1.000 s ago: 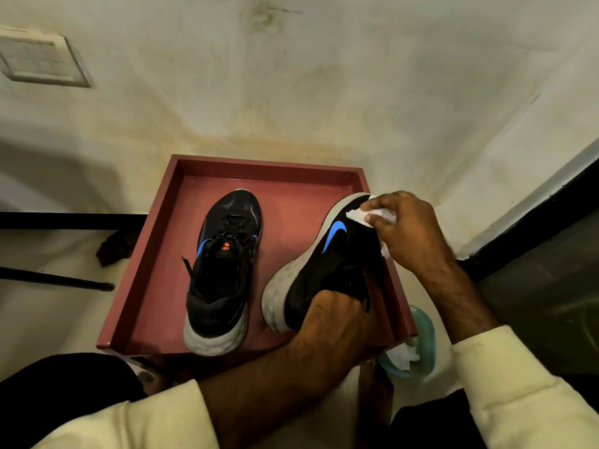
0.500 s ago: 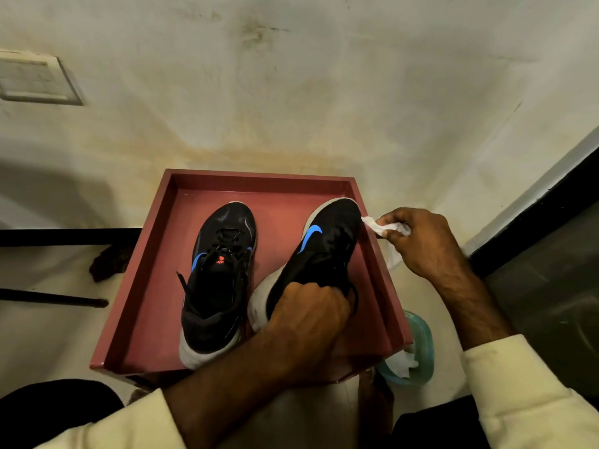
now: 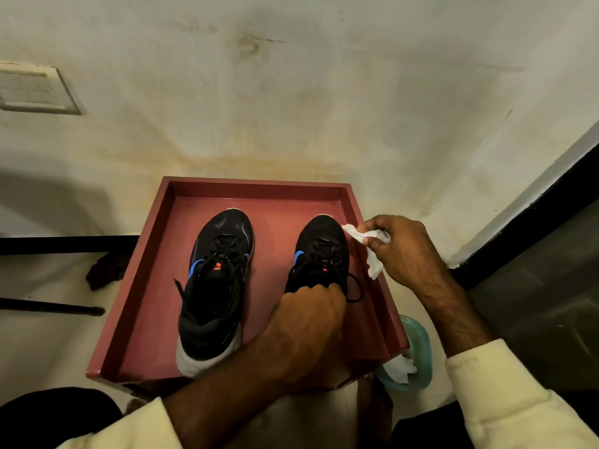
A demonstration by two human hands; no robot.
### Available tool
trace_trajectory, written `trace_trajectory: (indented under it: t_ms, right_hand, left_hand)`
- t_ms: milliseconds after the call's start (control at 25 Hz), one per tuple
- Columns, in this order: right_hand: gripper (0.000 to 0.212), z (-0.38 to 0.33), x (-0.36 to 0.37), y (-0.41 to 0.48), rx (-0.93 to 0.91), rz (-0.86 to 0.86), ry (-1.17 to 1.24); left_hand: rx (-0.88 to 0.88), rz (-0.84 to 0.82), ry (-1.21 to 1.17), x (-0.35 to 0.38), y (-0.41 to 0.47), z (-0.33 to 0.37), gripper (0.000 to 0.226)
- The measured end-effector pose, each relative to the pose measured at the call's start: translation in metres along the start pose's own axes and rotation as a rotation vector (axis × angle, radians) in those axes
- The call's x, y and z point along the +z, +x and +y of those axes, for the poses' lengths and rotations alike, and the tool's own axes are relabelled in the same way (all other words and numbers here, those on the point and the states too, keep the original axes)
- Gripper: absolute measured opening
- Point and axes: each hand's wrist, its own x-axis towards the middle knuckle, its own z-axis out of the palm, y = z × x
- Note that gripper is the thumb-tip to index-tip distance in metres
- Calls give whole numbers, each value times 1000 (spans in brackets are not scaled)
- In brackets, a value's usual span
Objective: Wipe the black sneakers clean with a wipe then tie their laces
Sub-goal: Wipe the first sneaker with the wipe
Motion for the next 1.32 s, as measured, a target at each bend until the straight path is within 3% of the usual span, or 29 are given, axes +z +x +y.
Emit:
trace_trajectory:
  t_ms: [400, 640, 800, 880, 1000, 1080, 1240, 1320]
  right_hand:
    - [25, -26, 41, 43, -118, 118, 103]
    - [29, -21, 80, 73, -268, -197, -37]
    - [26, -15, 51, 89, -131, -356, -364]
    - [27, -13, 33, 88, -52, -335, -527]
    - [31, -9, 36, 80, -125, -152, -338]
    - [32, -12, 44, 66, -228, -164, -313]
    - [27, -6, 46, 56, -80, -284, -322]
    - [32, -6, 35, 52, 41, -191, -357]
  left_hand:
    - [-27, -72, -30, -4, 2, 0, 39]
    - [-22, -61, -46, -5, 3, -3, 35]
    - [-34, -63, -64, -6, 4, -6, 35]
    - [-31, -68, -64, -5, 3, -5, 35]
    - [-31, -49, -69, -1, 0, -2, 34]
    - [-28, -13, -64, 2, -2, -2, 33]
    - [-49, 12, -81, 0, 0, -4, 39]
    - [-54, -4, -111, -2, -2, -3, 42]
